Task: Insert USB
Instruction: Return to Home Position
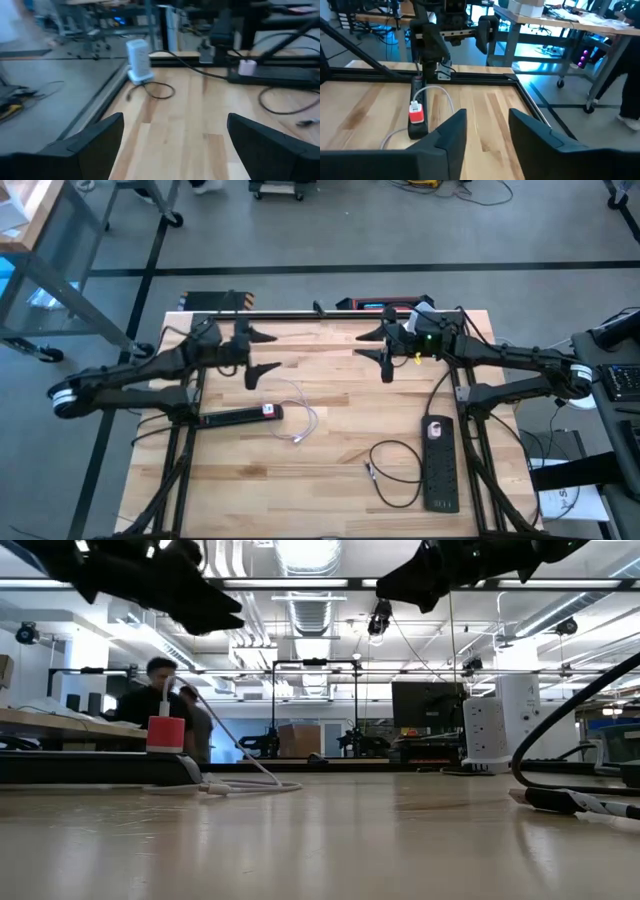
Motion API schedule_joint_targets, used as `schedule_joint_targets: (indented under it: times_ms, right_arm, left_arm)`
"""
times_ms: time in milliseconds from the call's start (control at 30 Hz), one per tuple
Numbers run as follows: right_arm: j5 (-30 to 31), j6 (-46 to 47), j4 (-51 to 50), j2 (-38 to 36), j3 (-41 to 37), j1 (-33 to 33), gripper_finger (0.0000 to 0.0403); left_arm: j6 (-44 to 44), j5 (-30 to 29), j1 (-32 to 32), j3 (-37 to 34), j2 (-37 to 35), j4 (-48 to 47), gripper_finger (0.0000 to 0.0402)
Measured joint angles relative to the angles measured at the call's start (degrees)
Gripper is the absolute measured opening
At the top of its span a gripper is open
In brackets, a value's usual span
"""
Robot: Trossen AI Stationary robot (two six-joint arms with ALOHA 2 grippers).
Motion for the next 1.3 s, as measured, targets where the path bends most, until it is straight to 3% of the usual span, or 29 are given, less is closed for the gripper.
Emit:
schedule_joint_targets:
  times_ms: [233, 500, 800, 1000, 1300]
  right_arm:
    - [0.0, -1.4, -0.6, 0.0, -1.5, 1.4, 0.0096]
    - [0.0, -2.1, -2.4, 0.0, -1.8, 2.1, 0.0045]
    - [0.0, -1.7, -3.6, -0.2, -1.9, 2.6, 0.0023]
    - [0.0, -3.8, -5.2, -2.4, -1.9, 4.0, 0.0022]
    - [0.0, -7.8, -4.5, -3.9, -1.9, 5.6, 0.0018]
  left_arm:
    - [-0.4, -2.2, 0.0, -2.1, -2.6, 0.3, 0.0329]
    - [-2.7, -2.2, 0.0, 0.9, -1.4, 0.6, 0.0332]
    - [-1.2, -0.2, -0.5, 5.1, -1.1, 0.8, 0.0345]
    - [0.1, -0.1, -3.8, 0.2, -5.5, 0.5, 0.0346]
    - [-2.6, -7.2, -15.9, -9.8, -15.1, 0.6, 0.0332]
